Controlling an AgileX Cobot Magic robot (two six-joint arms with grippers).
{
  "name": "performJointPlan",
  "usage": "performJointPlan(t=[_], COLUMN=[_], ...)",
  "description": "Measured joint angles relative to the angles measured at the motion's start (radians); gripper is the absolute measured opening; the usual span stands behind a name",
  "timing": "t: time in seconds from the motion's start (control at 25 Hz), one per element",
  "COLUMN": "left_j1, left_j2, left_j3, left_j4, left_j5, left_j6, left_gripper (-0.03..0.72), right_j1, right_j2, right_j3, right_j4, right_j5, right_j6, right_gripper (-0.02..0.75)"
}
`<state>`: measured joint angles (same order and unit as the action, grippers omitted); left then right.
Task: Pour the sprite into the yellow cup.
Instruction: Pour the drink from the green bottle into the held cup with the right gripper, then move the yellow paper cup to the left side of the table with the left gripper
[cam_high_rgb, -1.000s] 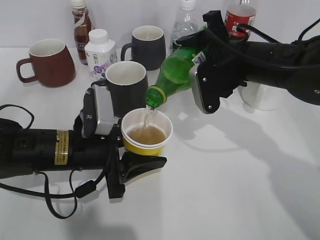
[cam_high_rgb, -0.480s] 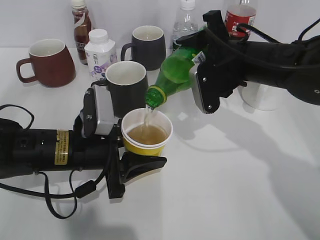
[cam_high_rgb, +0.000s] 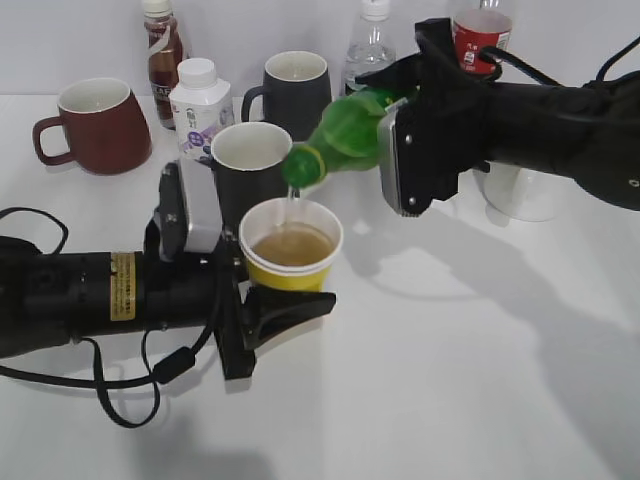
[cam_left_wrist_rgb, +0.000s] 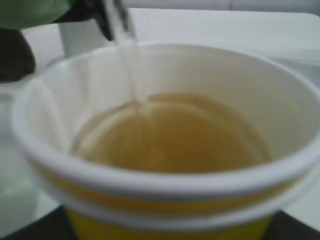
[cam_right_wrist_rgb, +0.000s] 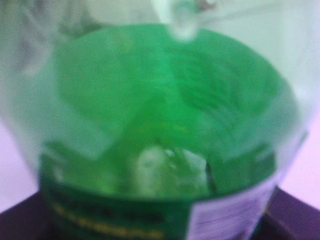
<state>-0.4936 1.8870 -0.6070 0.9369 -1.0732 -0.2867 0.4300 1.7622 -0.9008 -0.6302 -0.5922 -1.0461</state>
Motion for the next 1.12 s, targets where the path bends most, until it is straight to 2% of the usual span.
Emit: performJointPlan(t=[0.44, 0.72, 0.88, 1.12], left_j1=[0.002, 0.052, 0.073, 0.094], left_j2=[-0.018, -0.087, -0.146, -0.196], left_j3=[0.000, 0.000, 0.000, 0.000], left_j4=[-0.077, -0.106, -0.139, -0.193], left_j5=[-0.012, -0.011, 0.084, 0.140], left_j6=[0.000, 0.000, 0.000, 0.000], left_gripper=[0.403, 0.403, 0.403, 0.403], right_j1=[0.000, 0.000, 0.000, 0.000], right_j2=[0.000, 0.000, 0.001, 0.027], right_j3=[0.000, 0.000, 0.000, 0.000], right_j4=[0.000, 0.000, 0.008, 0.104], right_j5=[0.002, -0.016, -0.070, -0.136], right_j6=[0.460, 0.885, 1.078, 1.188], right_gripper=[0.455, 0.454, 0.449, 0.449])
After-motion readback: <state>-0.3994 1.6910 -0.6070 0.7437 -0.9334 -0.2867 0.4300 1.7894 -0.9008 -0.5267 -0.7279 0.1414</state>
